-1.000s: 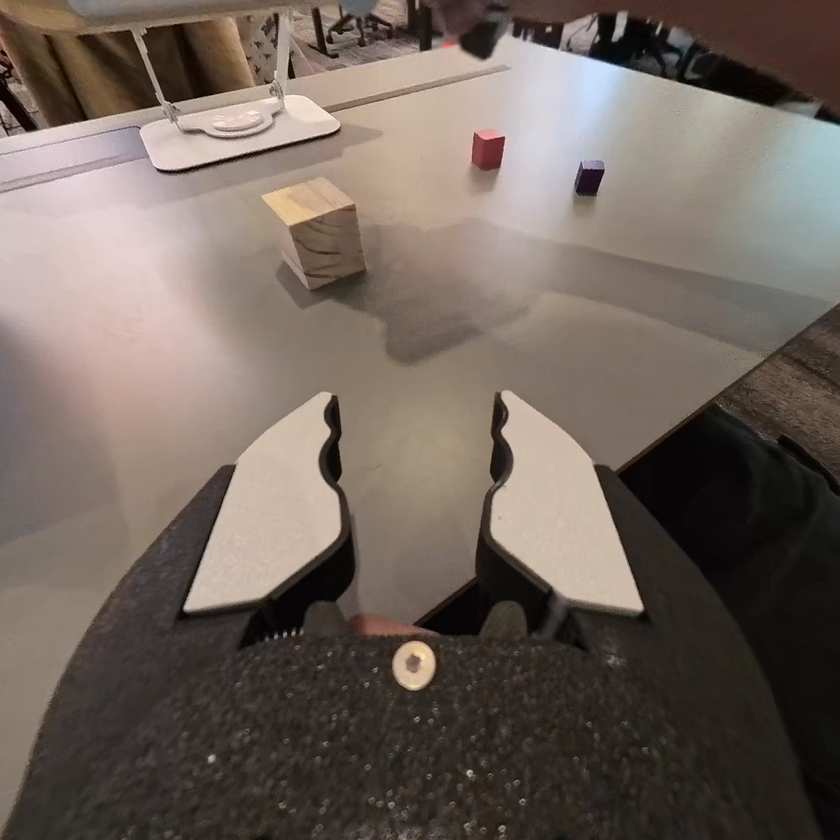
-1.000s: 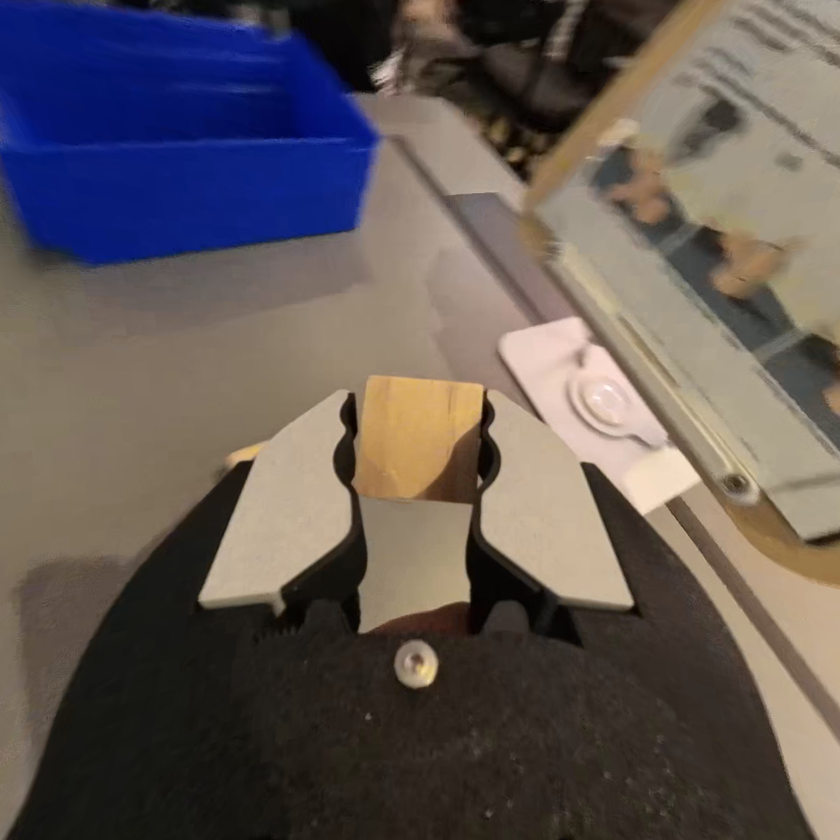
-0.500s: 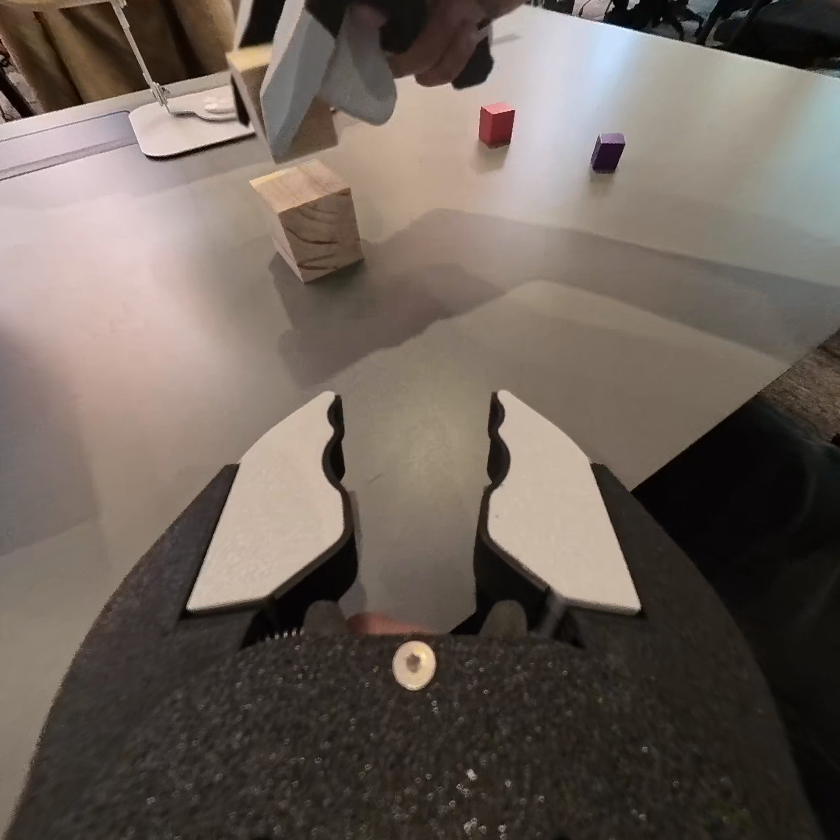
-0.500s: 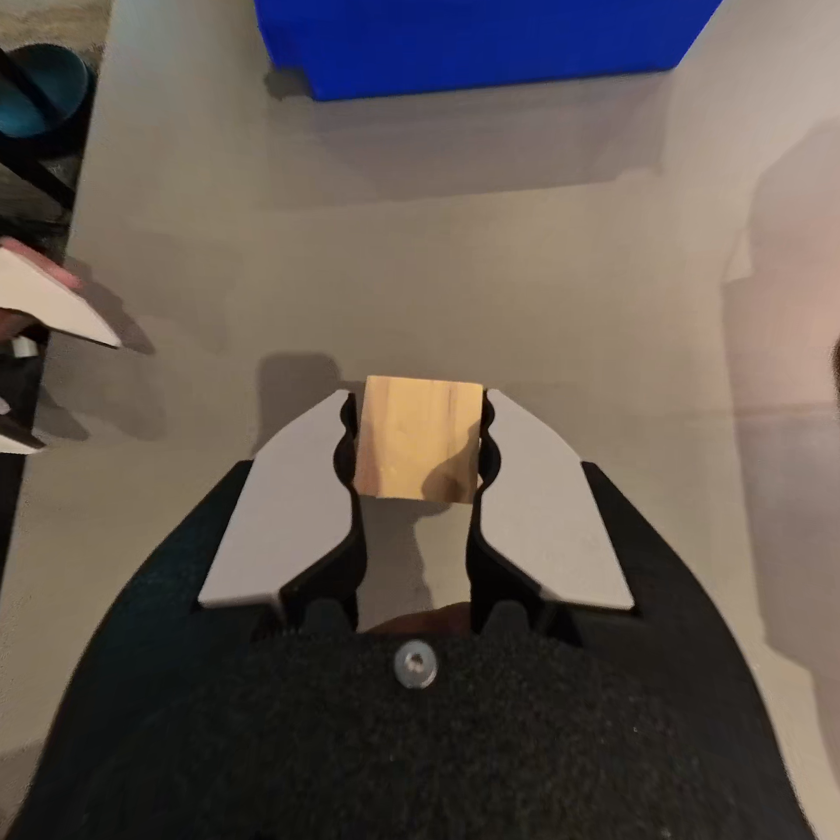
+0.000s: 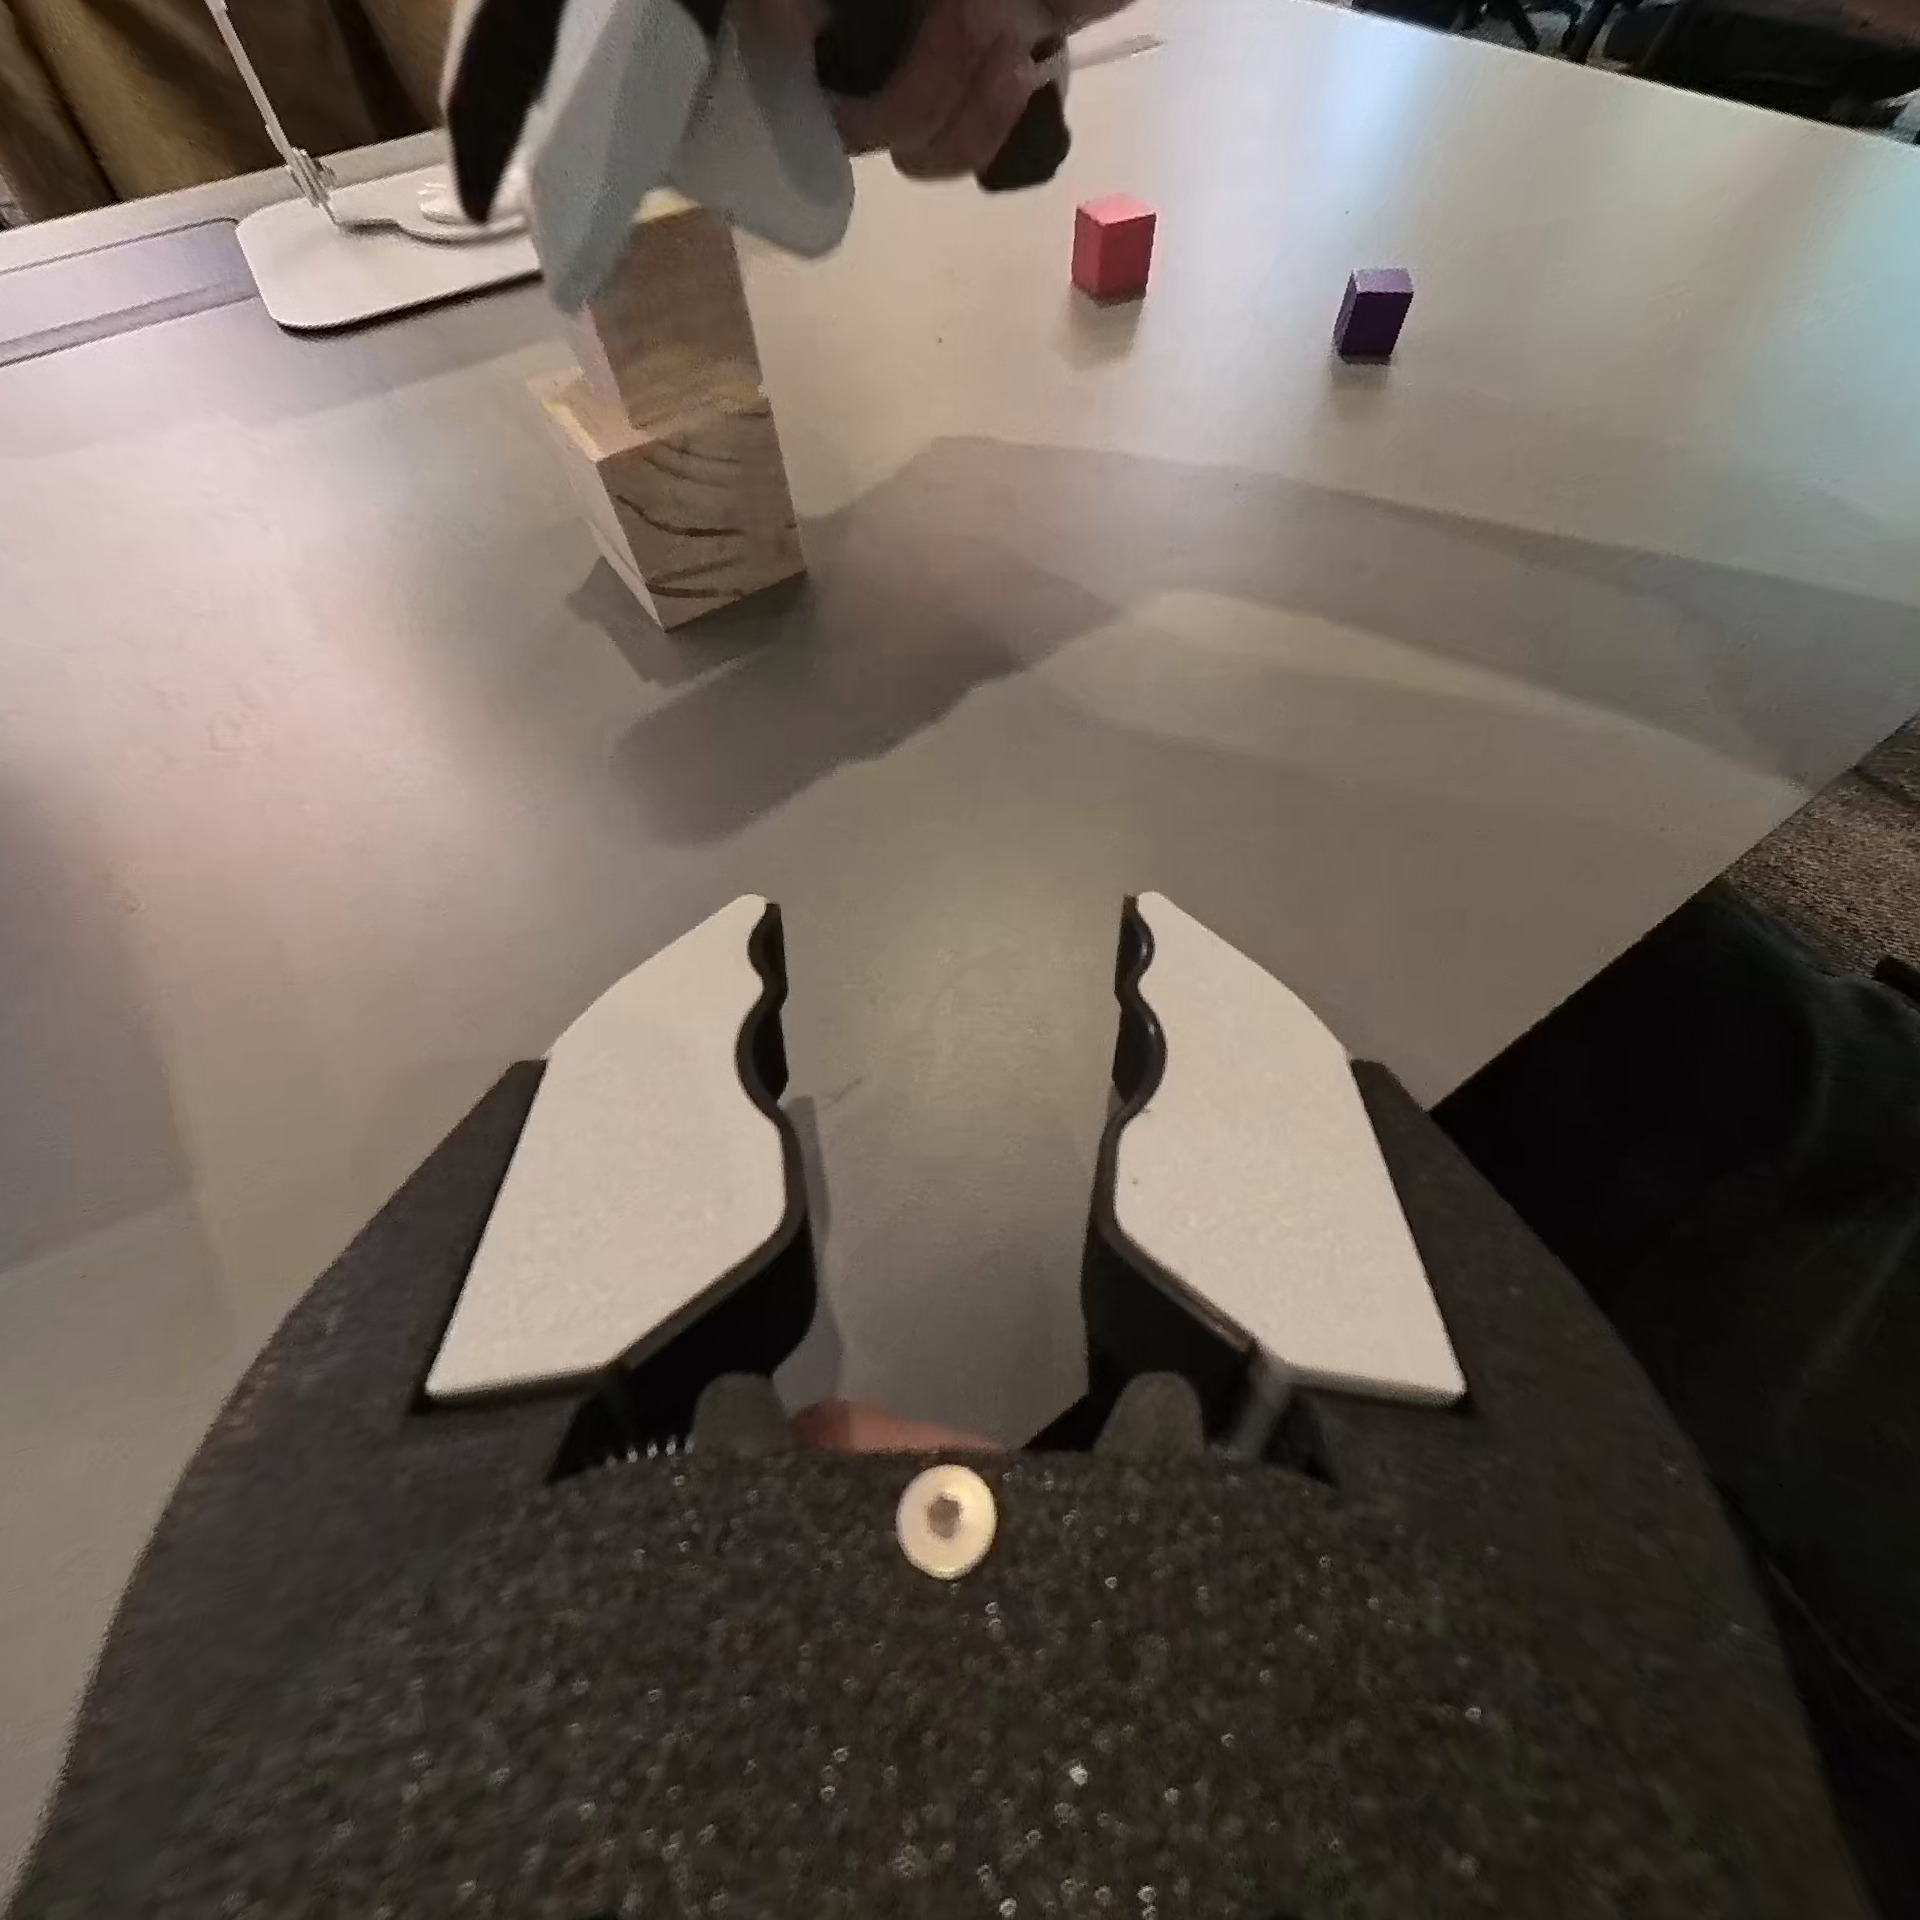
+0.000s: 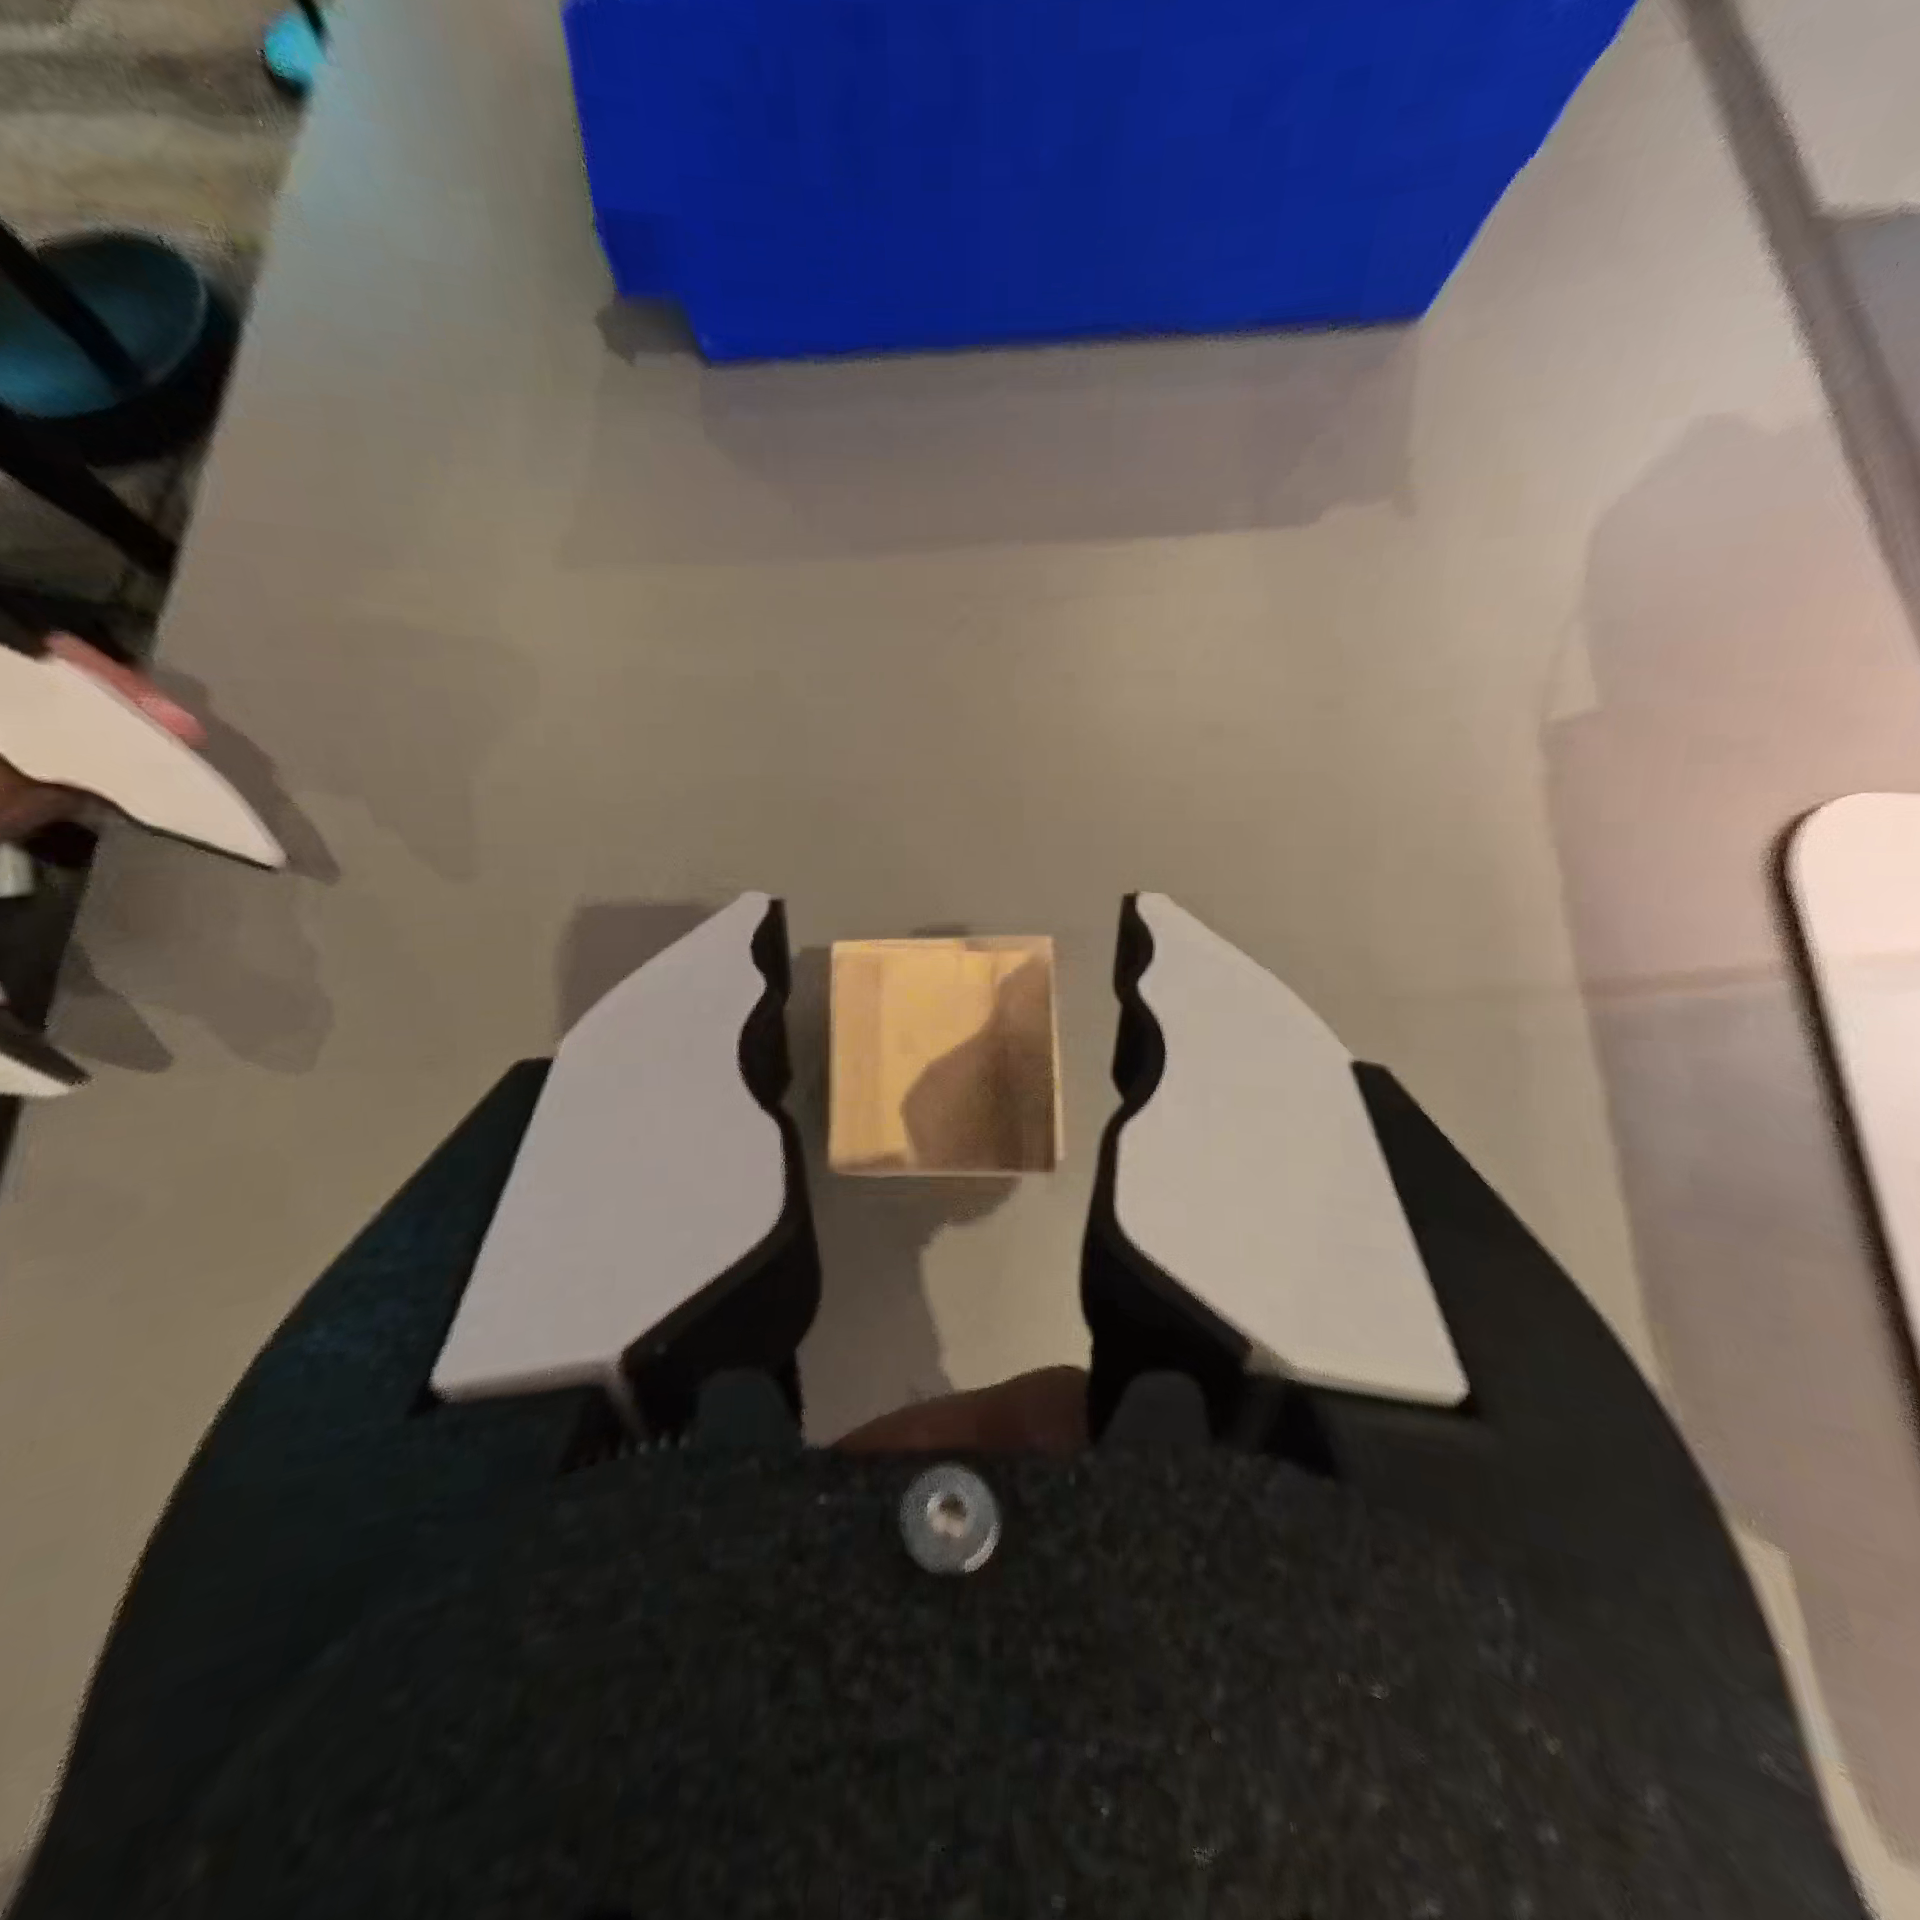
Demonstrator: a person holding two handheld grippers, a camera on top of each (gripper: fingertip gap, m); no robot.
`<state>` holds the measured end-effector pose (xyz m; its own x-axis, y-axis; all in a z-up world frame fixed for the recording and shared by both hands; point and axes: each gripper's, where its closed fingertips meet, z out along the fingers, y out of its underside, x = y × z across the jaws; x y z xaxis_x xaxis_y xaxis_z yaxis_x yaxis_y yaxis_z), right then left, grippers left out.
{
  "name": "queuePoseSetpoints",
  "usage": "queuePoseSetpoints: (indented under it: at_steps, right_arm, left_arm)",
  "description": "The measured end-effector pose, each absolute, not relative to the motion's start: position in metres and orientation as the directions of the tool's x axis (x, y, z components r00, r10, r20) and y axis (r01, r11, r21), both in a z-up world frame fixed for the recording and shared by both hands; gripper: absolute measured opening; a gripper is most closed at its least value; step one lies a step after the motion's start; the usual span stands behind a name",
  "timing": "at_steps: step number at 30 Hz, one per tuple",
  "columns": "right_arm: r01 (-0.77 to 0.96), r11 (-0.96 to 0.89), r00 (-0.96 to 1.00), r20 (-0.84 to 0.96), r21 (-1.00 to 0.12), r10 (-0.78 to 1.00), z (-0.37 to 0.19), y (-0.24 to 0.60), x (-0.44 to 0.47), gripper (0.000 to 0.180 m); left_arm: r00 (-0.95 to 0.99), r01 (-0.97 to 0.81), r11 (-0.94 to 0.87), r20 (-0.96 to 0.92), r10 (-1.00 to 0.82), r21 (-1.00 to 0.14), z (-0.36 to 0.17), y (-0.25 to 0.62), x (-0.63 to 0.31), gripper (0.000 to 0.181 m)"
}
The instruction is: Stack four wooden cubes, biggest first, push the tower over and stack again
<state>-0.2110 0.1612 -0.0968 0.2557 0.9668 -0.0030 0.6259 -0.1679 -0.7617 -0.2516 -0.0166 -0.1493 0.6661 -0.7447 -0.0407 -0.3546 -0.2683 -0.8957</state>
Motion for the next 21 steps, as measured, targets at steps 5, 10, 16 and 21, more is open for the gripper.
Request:
queuePoseSetpoints:
  at_steps: [5, 10, 16, 21]
  right_arm:
    - [0.477, -0.113, 0.402, 0.102, -0.872, 0.91, -0.023, 0.157, -0.175, 0.055]
    - [0.616, -0.171, 0.591, 0.308, -0.769, 0.745, -0.02, 0.151, -0.073, 0.051]
    - [0.765, -0.396, 0.596, 0.325, -0.508, 0.734, -0.113, 0.153, 0.03, 0.052]
    - [0.823, -0.406, 0.529, 0.274, -0.397, 0.803, -0.157, 0.164, 0.048, 0.045]
  left_arm:
    - [0.655, -0.36, -0.26, -0.044, -0.754, -0.896, -0.148, -0.02, -0.25, 0.061]
    - [0.649, -0.359, -0.249, -0.049, -0.76, -0.899, -0.144, -0.024, -0.25, 0.061]
    - [0.647, -0.367, -0.248, -0.054, -0.761, -0.897, -0.145, -0.025, -0.248, 0.061]
    - [0.641, -0.396, -0.219, -0.097, -0.762, -0.892, -0.146, -0.026, -0.246, 0.061]
